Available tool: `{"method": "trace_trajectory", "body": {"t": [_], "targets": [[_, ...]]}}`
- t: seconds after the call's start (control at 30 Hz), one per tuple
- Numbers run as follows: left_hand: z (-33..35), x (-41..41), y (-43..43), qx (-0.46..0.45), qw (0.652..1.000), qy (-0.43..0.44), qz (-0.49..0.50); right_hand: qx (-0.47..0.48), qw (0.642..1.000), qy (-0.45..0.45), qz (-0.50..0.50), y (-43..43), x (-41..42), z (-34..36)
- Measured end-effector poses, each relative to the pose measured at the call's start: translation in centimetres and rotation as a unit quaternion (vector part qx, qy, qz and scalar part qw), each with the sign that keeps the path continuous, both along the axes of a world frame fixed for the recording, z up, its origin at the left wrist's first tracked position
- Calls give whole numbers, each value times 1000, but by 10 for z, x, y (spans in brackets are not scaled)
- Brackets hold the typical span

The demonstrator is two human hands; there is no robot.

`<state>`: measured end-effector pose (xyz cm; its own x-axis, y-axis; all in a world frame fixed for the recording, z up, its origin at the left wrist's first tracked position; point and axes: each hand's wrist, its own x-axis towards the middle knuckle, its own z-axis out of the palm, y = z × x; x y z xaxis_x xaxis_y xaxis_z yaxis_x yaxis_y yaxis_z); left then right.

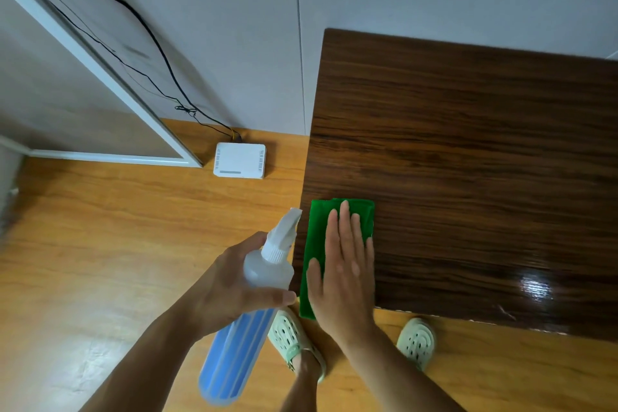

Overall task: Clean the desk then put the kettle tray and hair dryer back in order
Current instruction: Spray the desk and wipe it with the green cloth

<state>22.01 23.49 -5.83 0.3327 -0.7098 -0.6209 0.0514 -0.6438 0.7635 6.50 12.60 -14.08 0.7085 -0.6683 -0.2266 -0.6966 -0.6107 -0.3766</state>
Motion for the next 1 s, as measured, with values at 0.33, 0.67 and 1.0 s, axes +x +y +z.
{"method": "trace_trajectory", "body": {"t": [0.33,0.67,1.0], "targets": [[-10,9,1,18,1000,2,-17,-91,992,73,54,-53,19,-11],[-4,22,-7,21,999,-21,-17,-82,995,47,15,-107,54,-11],[2,2,-12,10,1000,26,-2,0,989,11,144,8,2,-9]]}}
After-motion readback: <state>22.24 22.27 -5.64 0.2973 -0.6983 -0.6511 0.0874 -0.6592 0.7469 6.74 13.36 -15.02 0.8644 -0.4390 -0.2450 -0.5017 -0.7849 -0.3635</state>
